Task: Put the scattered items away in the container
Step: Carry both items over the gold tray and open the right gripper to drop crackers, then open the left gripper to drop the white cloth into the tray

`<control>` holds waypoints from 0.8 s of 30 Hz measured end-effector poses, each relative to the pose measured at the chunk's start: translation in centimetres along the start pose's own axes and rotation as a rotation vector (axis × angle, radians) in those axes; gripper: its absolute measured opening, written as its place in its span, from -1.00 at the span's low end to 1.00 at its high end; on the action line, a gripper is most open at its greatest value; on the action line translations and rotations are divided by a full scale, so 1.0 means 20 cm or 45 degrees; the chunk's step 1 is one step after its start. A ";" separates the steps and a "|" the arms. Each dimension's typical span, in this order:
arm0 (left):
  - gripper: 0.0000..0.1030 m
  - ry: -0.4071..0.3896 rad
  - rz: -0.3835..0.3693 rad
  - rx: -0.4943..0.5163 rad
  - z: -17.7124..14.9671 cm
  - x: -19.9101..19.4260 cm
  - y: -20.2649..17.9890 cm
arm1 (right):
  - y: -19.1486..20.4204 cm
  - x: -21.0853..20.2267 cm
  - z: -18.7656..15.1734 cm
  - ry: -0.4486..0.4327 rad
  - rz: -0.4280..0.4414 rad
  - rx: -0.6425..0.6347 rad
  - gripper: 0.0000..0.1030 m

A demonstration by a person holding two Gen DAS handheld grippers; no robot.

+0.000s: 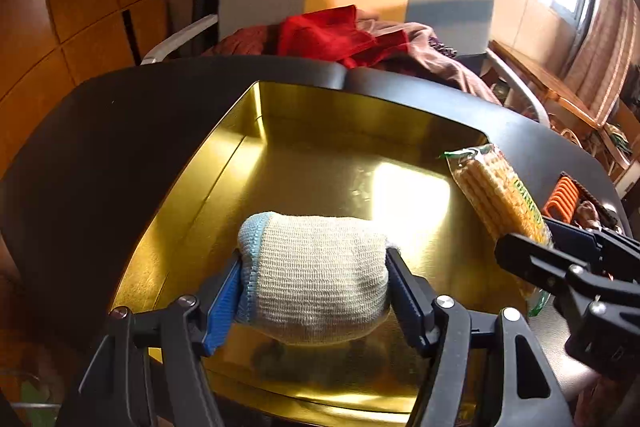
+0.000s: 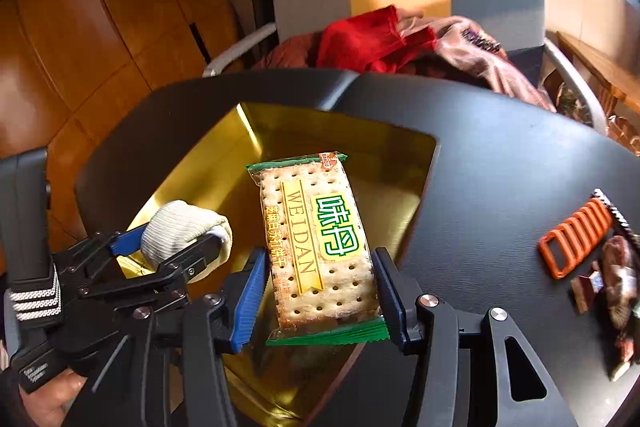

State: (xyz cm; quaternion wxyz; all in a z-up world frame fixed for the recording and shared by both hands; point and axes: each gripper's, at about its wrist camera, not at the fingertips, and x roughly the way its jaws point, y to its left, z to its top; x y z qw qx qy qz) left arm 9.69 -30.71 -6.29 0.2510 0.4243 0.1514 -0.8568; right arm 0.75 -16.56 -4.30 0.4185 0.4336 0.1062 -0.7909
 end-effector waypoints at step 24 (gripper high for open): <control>0.37 0.088 0.072 -0.099 -0.01 0.15 0.12 | 0.10 0.24 -0.04 0.115 0.006 -0.044 0.05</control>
